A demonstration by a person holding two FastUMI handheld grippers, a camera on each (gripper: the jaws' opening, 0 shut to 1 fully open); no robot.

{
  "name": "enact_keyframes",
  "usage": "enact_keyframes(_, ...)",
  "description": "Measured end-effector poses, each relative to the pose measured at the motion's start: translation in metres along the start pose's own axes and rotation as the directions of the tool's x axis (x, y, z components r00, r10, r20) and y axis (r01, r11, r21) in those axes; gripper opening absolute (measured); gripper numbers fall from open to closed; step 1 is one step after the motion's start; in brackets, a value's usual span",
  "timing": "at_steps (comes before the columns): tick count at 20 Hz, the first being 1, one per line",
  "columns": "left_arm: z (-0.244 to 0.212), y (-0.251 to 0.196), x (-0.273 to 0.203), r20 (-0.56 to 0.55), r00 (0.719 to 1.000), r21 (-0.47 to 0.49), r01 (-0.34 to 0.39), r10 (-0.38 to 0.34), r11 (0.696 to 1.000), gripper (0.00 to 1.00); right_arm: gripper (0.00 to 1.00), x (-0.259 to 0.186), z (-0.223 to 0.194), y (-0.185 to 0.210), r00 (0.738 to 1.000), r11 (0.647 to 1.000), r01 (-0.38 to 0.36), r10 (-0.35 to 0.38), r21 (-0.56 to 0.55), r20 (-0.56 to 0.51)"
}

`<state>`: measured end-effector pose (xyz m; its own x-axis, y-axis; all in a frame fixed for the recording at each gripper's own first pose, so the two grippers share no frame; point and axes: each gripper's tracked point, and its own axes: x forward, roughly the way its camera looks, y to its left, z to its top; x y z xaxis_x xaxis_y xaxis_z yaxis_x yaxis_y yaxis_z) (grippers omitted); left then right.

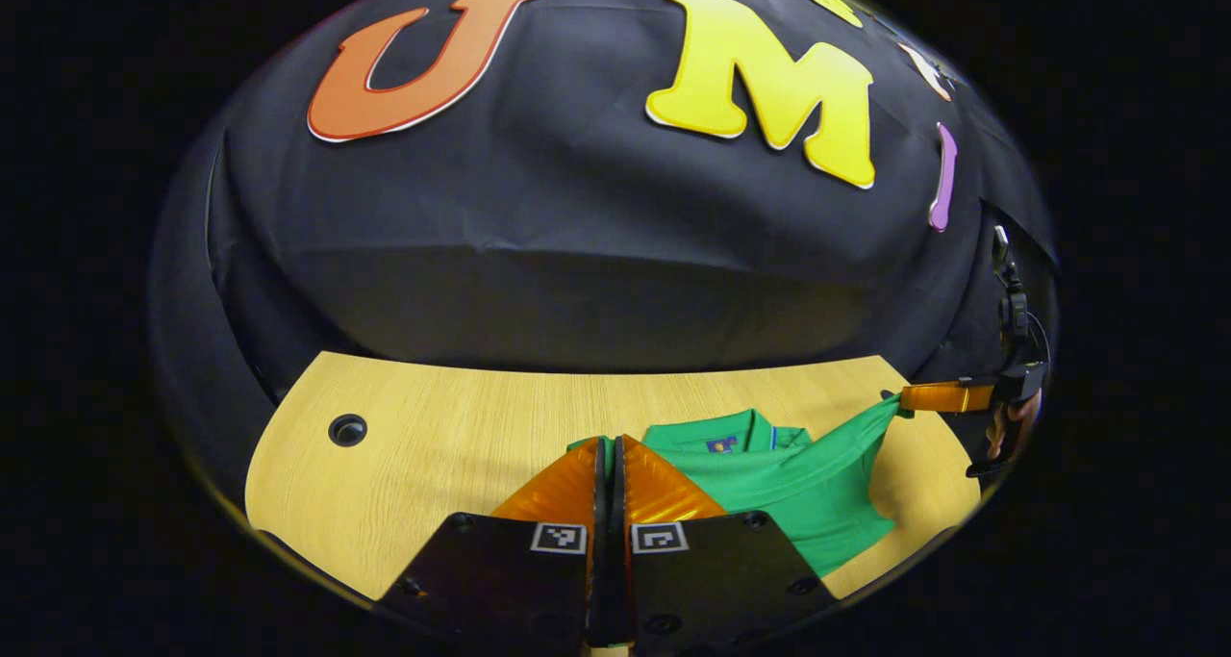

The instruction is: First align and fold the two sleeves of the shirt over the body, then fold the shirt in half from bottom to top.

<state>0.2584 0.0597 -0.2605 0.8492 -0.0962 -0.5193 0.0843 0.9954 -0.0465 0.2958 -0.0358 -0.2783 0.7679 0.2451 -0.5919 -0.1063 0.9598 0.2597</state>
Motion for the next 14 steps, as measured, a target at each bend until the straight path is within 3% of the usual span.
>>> enact_keyframes(11, -0.045, 0.023, 0.059, -0.067, 0.994, 0.040, -0.083, 0.085, 0.996, 0.04, 0.00, 0.065, -0.014, -0.008, 0.997, 0.982, 0.072, -0.075, -0.172, -0.010)
enact_keyframes(14, -0.045, 0.024, 0.066, -0.064, 0.992, 0.060, -0.101, 0.104, 0.993, 0.10, 0.01, 0.072, -0.019, -0.013, 0.994, 0.979, 0.102, -0.107, -0.174, -0.018)
